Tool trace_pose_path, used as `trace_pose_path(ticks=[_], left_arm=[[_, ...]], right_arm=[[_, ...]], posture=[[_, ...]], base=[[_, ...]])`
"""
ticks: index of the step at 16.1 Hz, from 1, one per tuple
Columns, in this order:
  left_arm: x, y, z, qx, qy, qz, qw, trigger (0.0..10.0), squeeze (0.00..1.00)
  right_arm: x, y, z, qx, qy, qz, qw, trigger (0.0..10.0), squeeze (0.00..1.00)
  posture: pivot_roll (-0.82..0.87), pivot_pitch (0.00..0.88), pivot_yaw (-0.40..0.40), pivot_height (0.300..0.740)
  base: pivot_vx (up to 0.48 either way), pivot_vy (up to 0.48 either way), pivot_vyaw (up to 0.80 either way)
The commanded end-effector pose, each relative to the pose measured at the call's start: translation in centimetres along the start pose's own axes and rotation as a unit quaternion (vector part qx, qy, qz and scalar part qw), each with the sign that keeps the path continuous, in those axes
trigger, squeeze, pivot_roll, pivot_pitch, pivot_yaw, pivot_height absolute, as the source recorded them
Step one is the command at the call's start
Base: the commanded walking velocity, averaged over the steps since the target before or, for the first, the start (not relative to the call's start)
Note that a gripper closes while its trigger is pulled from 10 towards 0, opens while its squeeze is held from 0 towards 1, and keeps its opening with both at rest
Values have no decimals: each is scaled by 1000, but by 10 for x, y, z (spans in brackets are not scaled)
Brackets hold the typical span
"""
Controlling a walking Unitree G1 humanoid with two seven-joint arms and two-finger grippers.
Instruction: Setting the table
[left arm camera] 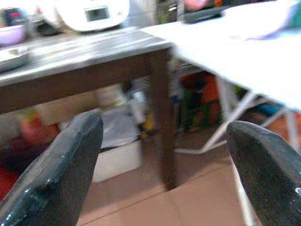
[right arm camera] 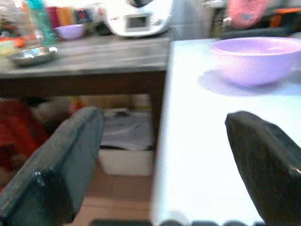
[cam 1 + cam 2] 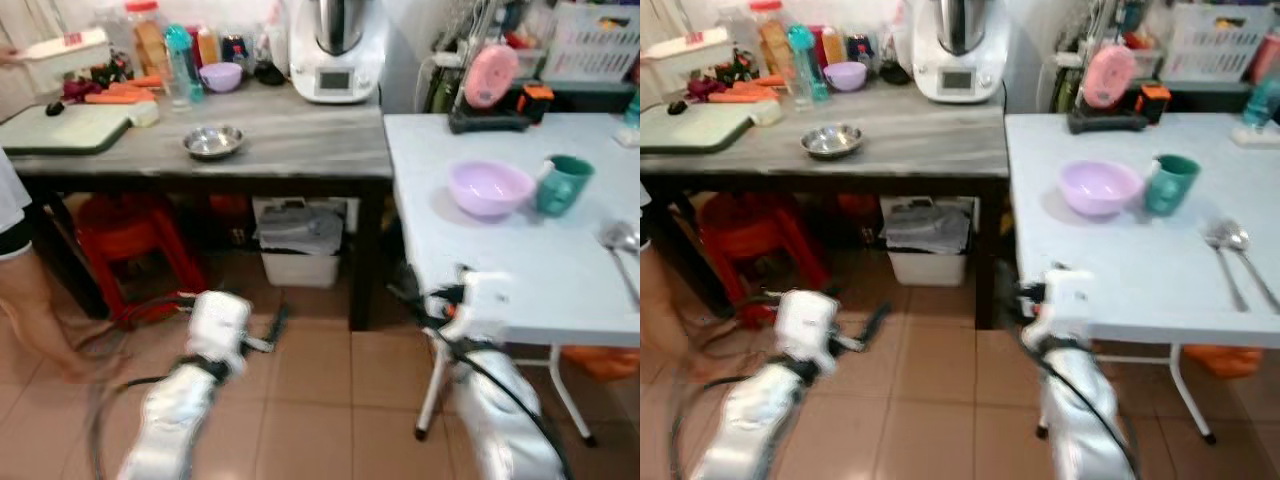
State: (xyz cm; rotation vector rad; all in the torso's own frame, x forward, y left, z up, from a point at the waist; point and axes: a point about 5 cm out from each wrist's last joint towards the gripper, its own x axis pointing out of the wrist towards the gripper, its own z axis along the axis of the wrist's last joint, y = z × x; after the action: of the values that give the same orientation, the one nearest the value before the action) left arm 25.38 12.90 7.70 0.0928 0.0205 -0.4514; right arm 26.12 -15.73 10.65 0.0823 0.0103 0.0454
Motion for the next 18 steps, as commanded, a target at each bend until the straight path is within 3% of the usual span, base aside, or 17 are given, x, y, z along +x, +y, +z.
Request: trace_pose_path(ticks=[1,11,13,15,18], left_arm=[[-1,10,3,11,-3,9,1000,10000,0],[0,10,1,10,-6,7,1000,10000,0],[1,11,3,1,-16,12,1000,10000,0],[1,15,5,9,-15,25,1000,10000,0],[-4,35,7,12,-16,94,995,10000,0]], right_arm=[[3,8,5,9,-11,13,1000,10000,0],[3,8,4,12,-11,8,1000,10000,0],[3,7,5,10,-12,7,1000,10000,0],[2,5,6,2,-16,4,1000,10000,0],[-7,0,17,-40,-50,-13,998,10000,0]], posture=[[47,0,18,740],[45,0,23,740],[43,0,22,740],[41,0,21,740],[38,0,19,740]], base=[[0,-401,456],[0,-398,0],[0,0,0],[0,0,0],[0,0,0]])
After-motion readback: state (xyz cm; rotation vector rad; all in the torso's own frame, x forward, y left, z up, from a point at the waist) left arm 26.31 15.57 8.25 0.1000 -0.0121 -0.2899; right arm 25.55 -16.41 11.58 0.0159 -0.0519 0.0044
